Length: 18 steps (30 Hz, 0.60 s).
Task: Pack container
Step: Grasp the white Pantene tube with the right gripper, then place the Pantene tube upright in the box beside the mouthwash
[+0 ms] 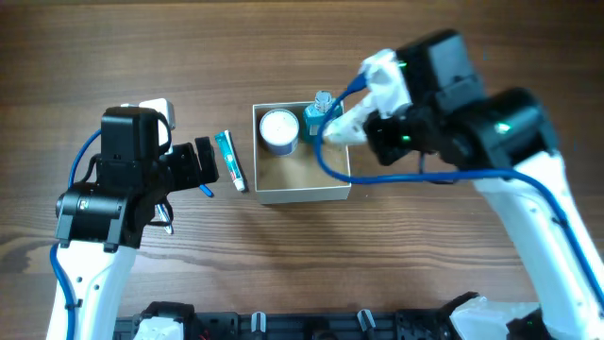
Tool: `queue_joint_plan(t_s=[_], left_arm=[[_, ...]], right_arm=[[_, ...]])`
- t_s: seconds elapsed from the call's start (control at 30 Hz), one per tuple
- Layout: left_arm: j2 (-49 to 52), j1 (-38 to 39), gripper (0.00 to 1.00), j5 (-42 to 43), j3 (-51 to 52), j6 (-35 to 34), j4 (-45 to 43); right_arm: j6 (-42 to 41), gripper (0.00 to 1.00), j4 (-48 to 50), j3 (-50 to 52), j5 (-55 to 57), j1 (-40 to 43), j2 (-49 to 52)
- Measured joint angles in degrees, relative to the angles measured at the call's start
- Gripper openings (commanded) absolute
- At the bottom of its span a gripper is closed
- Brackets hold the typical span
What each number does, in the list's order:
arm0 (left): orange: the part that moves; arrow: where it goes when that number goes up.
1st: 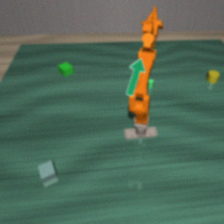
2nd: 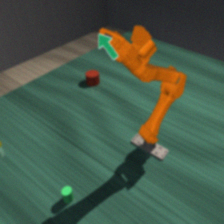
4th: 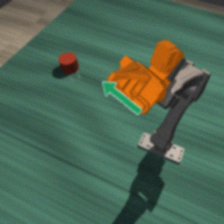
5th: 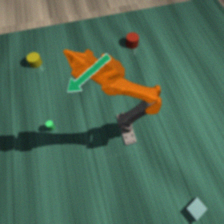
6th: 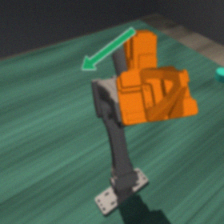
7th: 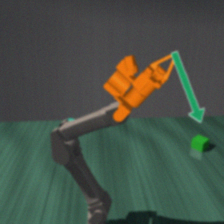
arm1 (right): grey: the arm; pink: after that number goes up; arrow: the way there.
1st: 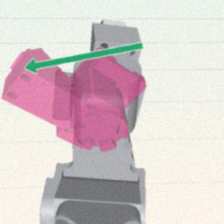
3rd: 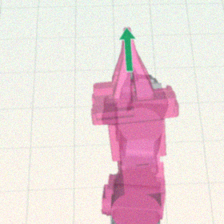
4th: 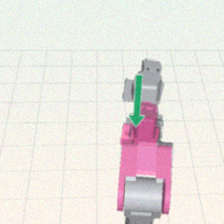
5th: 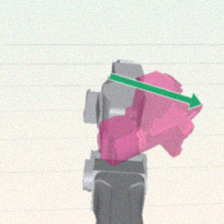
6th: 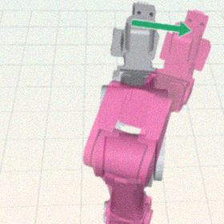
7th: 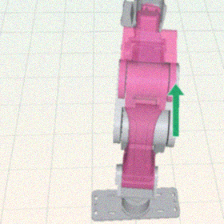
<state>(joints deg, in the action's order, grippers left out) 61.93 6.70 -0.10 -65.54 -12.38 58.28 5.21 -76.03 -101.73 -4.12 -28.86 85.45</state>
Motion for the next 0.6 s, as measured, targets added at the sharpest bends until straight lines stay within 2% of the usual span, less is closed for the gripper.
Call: queue_joint_plan(t_s=[0.33,0.6], left_arm=[[0.0,0.0,1.00,0.0,0.0,0.0,0.0],[0.0,0.0,1.00,0.0,0.0,0.0,0.0]], right_arm=[[1.6,0.04,5.9,0.0,1.6,-1.0,14.9],[1.8,0.05,7.6,0.0,3.0,-1.0,21.3]])
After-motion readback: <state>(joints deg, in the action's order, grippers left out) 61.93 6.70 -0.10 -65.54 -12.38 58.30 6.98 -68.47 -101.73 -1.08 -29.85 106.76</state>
